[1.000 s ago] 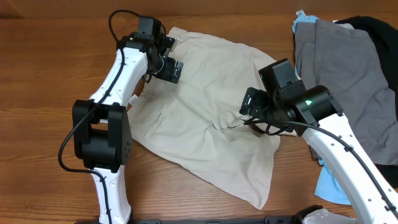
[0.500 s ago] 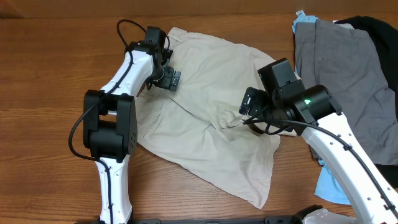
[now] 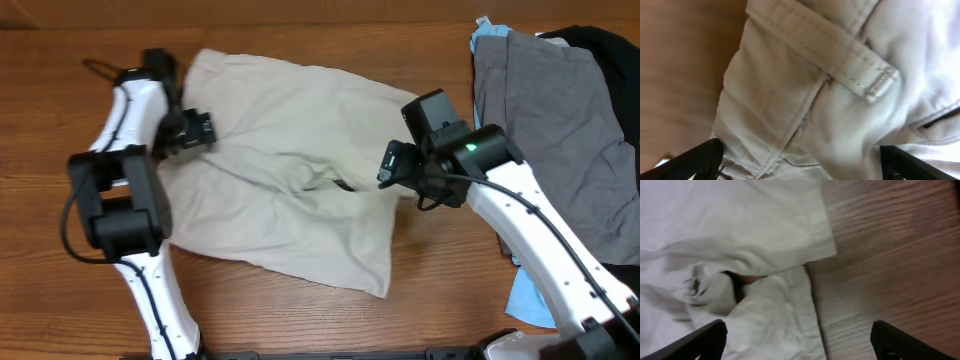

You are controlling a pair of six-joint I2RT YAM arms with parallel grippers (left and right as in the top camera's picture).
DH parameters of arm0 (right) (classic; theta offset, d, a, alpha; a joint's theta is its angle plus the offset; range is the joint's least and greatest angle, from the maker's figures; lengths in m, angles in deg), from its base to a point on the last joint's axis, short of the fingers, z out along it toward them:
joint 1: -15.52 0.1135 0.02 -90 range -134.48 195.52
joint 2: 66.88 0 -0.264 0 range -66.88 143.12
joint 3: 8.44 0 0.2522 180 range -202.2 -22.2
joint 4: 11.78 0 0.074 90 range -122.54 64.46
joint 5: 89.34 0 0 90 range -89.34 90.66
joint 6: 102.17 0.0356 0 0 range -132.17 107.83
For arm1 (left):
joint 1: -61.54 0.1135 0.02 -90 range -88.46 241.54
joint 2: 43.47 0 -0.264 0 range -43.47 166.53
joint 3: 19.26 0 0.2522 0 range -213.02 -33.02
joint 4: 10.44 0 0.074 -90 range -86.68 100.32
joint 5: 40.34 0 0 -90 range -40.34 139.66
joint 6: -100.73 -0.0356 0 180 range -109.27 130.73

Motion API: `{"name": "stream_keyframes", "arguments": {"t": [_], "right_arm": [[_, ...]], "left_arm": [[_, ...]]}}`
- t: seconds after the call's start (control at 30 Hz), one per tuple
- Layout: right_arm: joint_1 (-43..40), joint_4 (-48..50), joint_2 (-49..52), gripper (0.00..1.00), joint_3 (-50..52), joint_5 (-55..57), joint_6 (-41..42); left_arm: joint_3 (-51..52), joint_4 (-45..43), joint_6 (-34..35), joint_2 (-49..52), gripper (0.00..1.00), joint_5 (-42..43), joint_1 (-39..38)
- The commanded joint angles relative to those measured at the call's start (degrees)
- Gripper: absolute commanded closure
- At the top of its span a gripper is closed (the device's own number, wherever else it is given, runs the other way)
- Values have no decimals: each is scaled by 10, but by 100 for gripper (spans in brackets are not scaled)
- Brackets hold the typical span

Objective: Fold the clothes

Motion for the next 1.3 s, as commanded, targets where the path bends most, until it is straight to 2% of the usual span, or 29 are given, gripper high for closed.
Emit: {"name": "stream_keyframes", "arguments": {"t": [0.0, 0.17, 0.4, 0.63, 0.8, 0.87, 0.93, 0.97, 1.03, 1.1, 1.27], "right_arm": [[-2, 35, 21, 4, 0, -17, -24], [-1, 61, 42, 4, 0, -63, -54], [-1, 43, 64, 0, 0, -123, -109], [-1, 51, 97, 0, 18, -159, -198], [-1, 133, 154, 1, 58, -170, -198], [-1, 172, 170, 5, 64, -171, -195], [-1, 193, 177, 12, 65, -178, -190], [-1, 199, 180, 25, 65, -179, -184], [-1, 193, 180, 74, 65, -178, -170], [-2, 171, 180, 96, 65, -178, -149], [-9, 84, 169, 96, 63, -174, -132]], "left_arm": [[2, 12, 17, 25, 0, -5, 38], [-16, 36, -51, 17, 0, 104, 43], [-137, 115, -75, -44, 0, 104, 24], [-184, 118, -75, -143, 0, 119, 23], [-184, 115, -90, -208, 0, 120, 23], [-184, 115, -94, -212, 0, 122, 21], [-184, 115, -94, -212, 0, 122, 19], [-182, 115, -94, -211, 0, 122, 15], [-181, 115, -100, -210, 0, 122, 10], [-181, 115, -108, -210, 0, 121, 7], [-181, 116, -107, -210, 0, 117, 3]]}}
